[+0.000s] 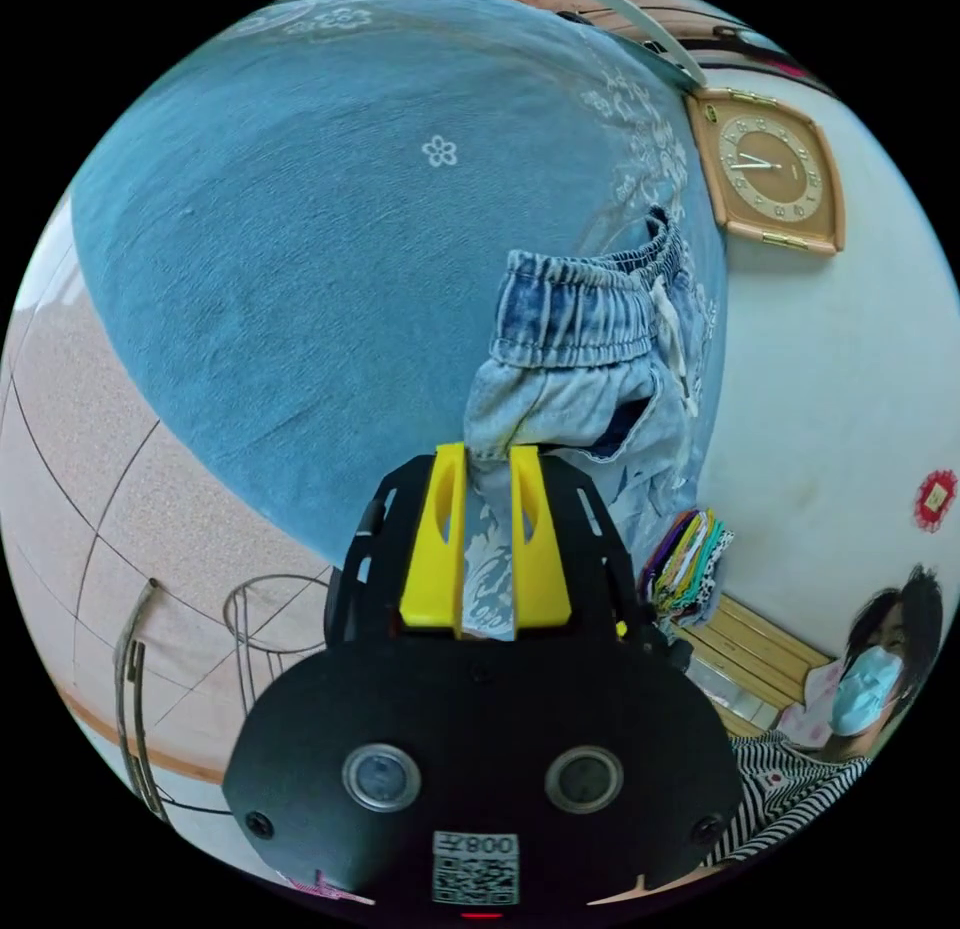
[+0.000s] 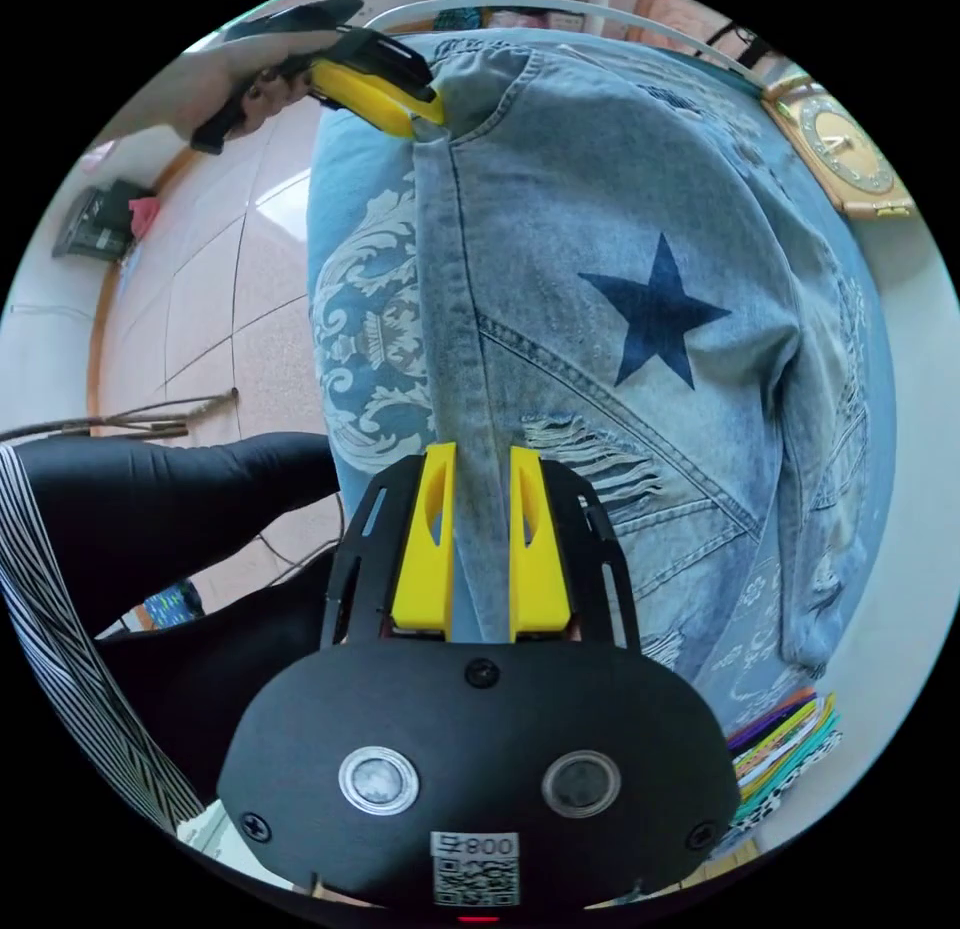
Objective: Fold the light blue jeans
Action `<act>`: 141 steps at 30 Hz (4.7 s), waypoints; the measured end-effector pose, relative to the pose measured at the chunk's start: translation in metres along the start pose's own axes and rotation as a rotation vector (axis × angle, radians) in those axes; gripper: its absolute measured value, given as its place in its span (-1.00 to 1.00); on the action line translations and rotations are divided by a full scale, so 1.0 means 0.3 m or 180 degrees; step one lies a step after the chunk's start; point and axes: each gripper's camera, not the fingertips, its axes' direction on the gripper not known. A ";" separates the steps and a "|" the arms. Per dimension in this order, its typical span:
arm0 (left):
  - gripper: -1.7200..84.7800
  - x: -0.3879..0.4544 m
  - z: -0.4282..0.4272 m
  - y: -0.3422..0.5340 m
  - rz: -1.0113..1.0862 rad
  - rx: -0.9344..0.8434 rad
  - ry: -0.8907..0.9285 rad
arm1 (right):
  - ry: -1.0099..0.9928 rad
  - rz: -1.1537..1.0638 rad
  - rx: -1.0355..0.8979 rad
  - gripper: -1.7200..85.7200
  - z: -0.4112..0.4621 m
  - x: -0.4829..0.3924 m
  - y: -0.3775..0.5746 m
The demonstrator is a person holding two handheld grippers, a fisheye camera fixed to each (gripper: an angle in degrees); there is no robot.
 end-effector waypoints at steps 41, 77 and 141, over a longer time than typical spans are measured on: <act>-0.69 0.278 0.898 -1.151 0.1205 0.0212 -0.0447 | -0.1697 0.3008 0.1066 -0.84 -0.138 1.148 0.778; -0.69 1.011 3.354 -1.271 0.3793 -0.0848 -0.0152 | -0.0665 0.5165 0.1412 -0.76 -0.101 1.852 1.588; -0.96 0.582 4.427 -0.741 0.4346 -0.1569 -0.0449 | -0.0242 0.4838 0.0896 -0.79 -0.244 1.619 1.664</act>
